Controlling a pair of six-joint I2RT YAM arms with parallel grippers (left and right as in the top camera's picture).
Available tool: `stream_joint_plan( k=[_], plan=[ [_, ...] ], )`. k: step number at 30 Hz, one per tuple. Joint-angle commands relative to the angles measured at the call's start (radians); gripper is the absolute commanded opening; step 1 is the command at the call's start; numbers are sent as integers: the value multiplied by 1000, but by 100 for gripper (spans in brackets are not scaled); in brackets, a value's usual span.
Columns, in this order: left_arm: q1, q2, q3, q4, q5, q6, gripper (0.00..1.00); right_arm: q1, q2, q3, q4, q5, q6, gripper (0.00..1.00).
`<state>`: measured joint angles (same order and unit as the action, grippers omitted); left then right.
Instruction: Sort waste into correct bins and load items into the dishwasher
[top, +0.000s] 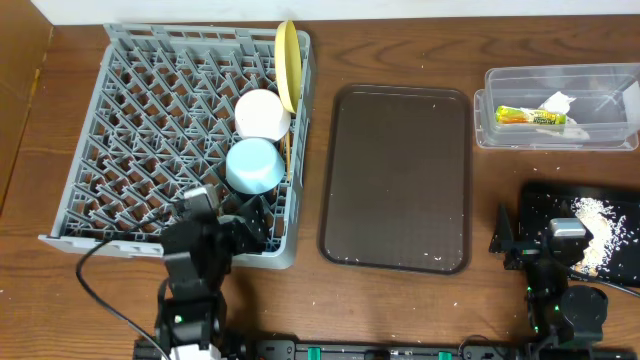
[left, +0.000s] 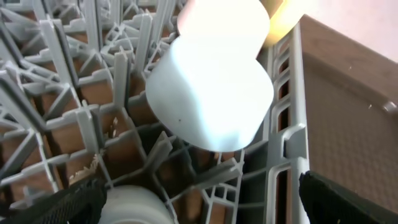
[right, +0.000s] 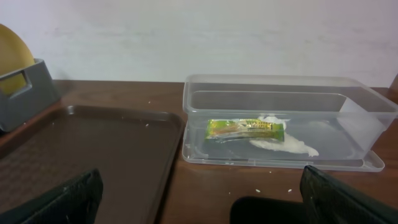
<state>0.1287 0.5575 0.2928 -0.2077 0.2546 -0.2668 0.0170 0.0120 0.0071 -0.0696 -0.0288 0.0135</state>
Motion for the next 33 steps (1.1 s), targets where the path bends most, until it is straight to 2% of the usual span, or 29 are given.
stream_joint_plan(
  k=[1, 6, 11, 18, 22, 33],
  plan=[
    [-14, -58, -73, 58, 7, 28, 100, -5, -5, -2, -4, 2, -11, 99],
    [-79, -162, -197, 222, 6, 139, 100, -5, -5, -2, -5, 2, -11, 99],
    [-127, -249, -283, 317, -56, 147, 100, -5, -5, -2, -4, 2, -11, 99],
    [-137, -336, -289, 284, -91, 166, 100, -5, -5, -2, -4, 2, -11, 99],
    [-137, -392, -289, 153, -91, 190, 100, -5, -5, -2, -5, 2, -11, 99],
    [-137, -558, -289, 148, -90, 195, 100, -5, -5, -2, -4, 2, -11, 99]
  ],
)
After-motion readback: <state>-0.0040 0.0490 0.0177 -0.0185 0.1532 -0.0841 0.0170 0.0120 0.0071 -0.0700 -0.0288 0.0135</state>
